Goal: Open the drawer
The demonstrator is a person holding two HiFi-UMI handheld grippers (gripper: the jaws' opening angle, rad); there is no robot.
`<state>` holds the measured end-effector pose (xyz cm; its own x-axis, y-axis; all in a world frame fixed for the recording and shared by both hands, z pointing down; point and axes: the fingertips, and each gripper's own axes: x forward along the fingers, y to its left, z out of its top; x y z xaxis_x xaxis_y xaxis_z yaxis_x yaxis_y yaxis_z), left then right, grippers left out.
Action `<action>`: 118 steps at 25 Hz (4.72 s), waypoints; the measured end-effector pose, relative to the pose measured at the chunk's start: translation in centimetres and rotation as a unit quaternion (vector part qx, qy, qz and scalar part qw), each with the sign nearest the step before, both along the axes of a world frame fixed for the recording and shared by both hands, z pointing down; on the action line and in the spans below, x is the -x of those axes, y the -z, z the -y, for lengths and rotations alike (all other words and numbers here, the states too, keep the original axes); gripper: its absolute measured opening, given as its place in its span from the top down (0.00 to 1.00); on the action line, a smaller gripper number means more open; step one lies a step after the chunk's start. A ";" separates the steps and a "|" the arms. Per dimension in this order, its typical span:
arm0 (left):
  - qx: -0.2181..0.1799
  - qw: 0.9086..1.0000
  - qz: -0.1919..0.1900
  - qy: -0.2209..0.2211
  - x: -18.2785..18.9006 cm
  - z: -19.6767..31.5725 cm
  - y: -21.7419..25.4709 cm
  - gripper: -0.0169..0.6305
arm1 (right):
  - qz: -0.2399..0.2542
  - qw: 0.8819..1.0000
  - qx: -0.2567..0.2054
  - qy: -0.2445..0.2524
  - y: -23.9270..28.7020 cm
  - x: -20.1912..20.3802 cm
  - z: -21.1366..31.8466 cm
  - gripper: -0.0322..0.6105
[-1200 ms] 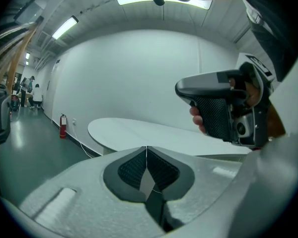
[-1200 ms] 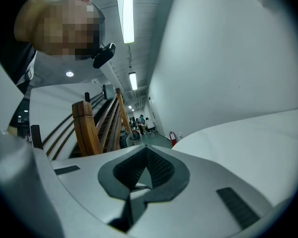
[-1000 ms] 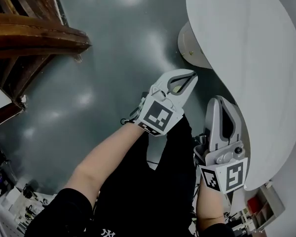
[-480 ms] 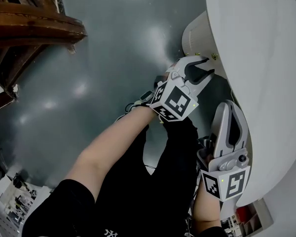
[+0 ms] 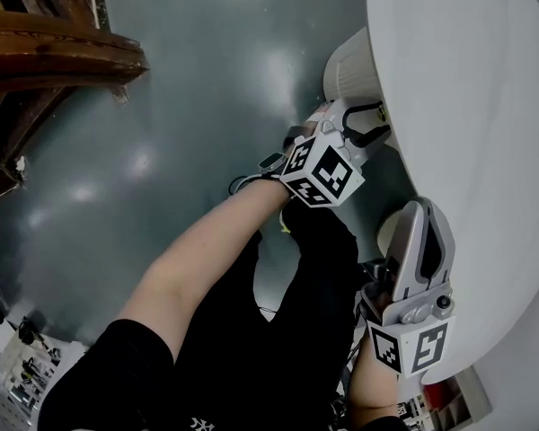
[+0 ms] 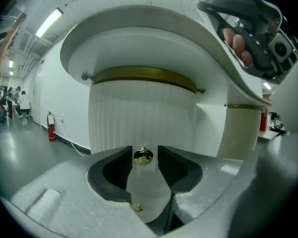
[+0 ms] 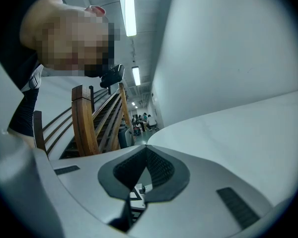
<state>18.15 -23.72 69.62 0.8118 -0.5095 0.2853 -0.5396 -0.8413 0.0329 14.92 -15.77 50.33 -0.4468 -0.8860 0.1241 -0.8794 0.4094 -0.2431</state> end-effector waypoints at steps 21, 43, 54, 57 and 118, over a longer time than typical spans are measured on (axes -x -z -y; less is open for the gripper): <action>0.018 0.999 0.024 -0.016 2.0 -1.5 -1.0 0.81 | 0.004 1.000 0.017 0.000 0.7 1.3 -0.3 0.93; 0.063 0.995 0.073 -0.005 12.4 -9.2 -1.6 0.81 | -0.011 0.998 0.056 0.024 1.9 7.8 -5.4 0.93; 0.078 0.993 0.093 -0.005 16.0 -11.8 -1.8 0.81 | -0.020 0.998 0.059 0.029 3.7 9.3 -7.1 0.93; 0.080 0.992 0.096 -0.009 16.4 -12.1 -1.4 0.81 | -0.021 0.998 0.059 0.030 4.4 9.5 -7.3 0.93; 0.009 0.993 -0.078 0.087 20.7 -11.9 47.3 0.96 | -0.041 0.995 -0.037 0.086 31.3 13.9 -5.1 0.93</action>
<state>-2.58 -11.79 22.33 0.7471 -0.6414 0.1744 -0.6637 -0.7345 0.1418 1.05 -10.63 19.07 -0.5832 -0.8056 0.1040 -0.8107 0.5691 -0.1377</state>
